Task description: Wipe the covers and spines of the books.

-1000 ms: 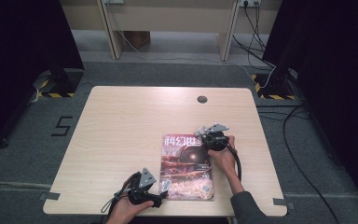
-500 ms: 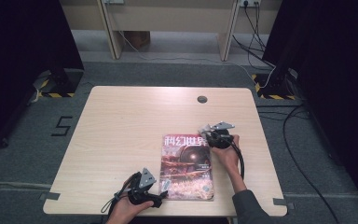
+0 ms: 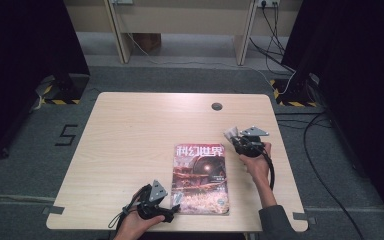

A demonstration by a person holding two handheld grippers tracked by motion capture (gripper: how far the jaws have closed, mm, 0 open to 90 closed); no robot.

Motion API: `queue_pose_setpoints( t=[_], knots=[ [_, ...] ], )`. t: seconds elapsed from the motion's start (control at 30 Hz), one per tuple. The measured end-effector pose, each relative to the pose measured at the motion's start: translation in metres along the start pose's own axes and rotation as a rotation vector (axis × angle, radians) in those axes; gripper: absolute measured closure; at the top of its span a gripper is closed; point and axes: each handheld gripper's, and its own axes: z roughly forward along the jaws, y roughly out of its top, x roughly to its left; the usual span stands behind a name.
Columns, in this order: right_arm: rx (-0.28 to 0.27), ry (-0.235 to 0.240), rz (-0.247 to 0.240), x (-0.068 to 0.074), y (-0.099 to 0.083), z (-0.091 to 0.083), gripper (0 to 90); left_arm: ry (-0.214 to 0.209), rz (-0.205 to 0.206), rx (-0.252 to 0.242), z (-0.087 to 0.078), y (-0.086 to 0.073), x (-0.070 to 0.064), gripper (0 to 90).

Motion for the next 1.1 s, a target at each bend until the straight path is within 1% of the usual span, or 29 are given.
queue_pose_setpoints(
  t=[0.03, 0.1, 0.2, 0.27, 0.33, 0.37, 0.47, 0.53, 0.6, 0.63, 0.8, 0.9, 0.97, 1.1],
  knots=[
    [0.001, -0.01, 0.0, -0.005, -0.004, -0.007, 75.4, 0.0, 0.002, 0.002, 0.0, 0.0, 0.0, 13.6],
    [0.007, -0.013, 0.009, -0.008, -0.008, -0.013, 75.3, 0.001, 0.003, 0.003, 0.0, 0.0, 0.0, 13.6],
    [0.0, -0.024, 0.024, -0.015, -0.017, -0.026, 75.2, -0.002, -0.002, 0.001, 0.0, 0.0, 0.0, 13.6],
    [-0.003, -0.029, 0.031, -0.018, -0.021, -0.035, 75.2, -0.001, -0.002, 0.0, 0.0, 0.0, 0.0, 13.6],
    [-0.003, -0.029, 0.032, -0.02, -0.026, -0.041, 75.2, -0.001, -0.002, 0.0, 0.0, 0.0, 0.0, 13.6],
    [0.007, -0.029, 0.033, -0.02, -0.029, -0.044, 75.2, 0.0, -0.002, -0.001, 0.0, 0.0, 0.0, 13.6],
    [0.011, -0.018, 0.035, -0.022, -0.037, -0.05, 75.2, 0.0, -0.002, -0.001, 0.0, 0.0, 0.0, 13.6],
    [0.014, -0.019, 0.038, -0.021, -0.038, -0.051, 75.2, -0.001, -0.002, -0.001, 0.0, 0.0, 0.0, 13.6],
    [0.031, -0.026, 0.03, -0.023, -0.044, -0.055, 75.1, -0.001, -0.002, -0.004, 0.0, 0.0, 0.0, 13.6],
    [0.031, -0.033, 0.029, -0.023, -0.046, -0.057, 75.0, -0.001, -0.002, -0.004, 0.0, 0.0, 0.0, 13.6],
    [0.043, -0.027, 0.038, -0.026, -0.055, -0.063, 74.9, -0.001, -0.001, -0.004, 0.0, 0.0, 0.0, 13.6],
    [0.053, -0.024, 0.028, -0.025, -0.06, -0.065, 74.7, 0.0, 0.001, -0.004, 0.0, 0.0, 0.0, 13.6],
    [0.055, -0.018, 0.031, -0.024, -0.062, -0.068, 74.7, 0.0, 0.001, -0.003, 0.0, 0.0, 0.0, 13.6],
    [0.068, -0.016, 0.024, -0.025, -0.067, -0.068, 74.7, 0.001, 0.001, -0.004, 0.0, 0.0, 0.0, 13.6]
  ],
)
